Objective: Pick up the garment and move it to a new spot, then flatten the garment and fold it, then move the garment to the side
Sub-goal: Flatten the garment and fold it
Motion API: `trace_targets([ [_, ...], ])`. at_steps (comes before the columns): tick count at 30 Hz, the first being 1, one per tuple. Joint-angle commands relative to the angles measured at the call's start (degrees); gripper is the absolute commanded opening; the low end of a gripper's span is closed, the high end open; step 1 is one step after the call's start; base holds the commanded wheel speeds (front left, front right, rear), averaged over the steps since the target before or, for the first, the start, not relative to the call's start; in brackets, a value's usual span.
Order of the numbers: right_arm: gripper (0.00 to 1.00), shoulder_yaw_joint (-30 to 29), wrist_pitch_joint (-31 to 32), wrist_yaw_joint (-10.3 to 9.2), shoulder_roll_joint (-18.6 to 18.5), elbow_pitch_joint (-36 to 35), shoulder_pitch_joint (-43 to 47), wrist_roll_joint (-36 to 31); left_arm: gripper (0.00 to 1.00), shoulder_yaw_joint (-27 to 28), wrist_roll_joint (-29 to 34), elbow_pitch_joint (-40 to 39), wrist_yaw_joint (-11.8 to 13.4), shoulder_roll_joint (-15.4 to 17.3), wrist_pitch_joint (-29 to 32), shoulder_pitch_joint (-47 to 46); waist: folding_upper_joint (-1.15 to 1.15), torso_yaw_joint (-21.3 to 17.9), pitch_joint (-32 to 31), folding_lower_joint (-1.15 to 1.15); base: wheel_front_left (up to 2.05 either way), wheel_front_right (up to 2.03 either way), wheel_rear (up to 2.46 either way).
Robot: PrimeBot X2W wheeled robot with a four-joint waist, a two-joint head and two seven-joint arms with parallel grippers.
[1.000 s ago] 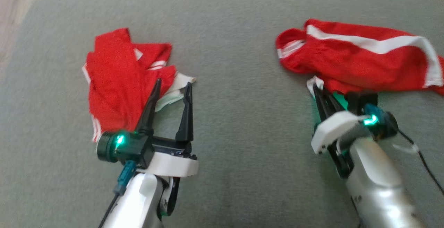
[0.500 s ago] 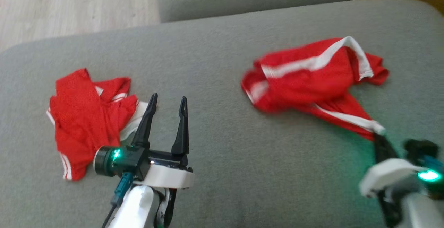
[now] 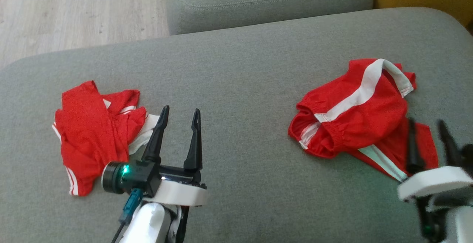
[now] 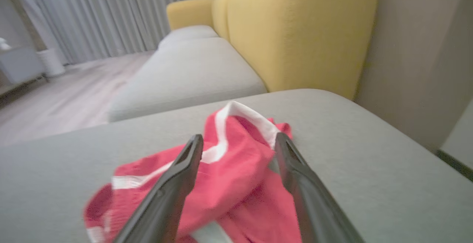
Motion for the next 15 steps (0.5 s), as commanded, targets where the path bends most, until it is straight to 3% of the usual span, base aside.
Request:
trace_targets([
  [1, 1.0, 2.79, -1.54, -0.04, -0.36, -2.64, -1.92, 1.35, 1.0, 1.76, 0.24, -1.75, -0.25, 0.1, -0.54, -1.39, 0.0, 0.15, 0.08, 0.0, 0.0, 0.0, 0.0],
  [9, 1.0, 13.94, -6.19, -0.04, -0.35, -0.48, -1.12, 6.14, 1.0, 1.78, 0.55, -1.69, -0.39, 0.1, -0.54, -2.09, 0.0, 1.57, 1.22, 0.0, 0.0, 0.0, 0.0],
  [15, 1.0, 15.91, -4.16, -0.04, -0.35, 4.55, -3.92, 3.28, 1.0, 0.97, 0.34, -1.59, -0.05, 0.1, -0.54, -2.73, 0.0, 3.21, 2.81, 0.0, 0.0, 0.0, 0.0],
])
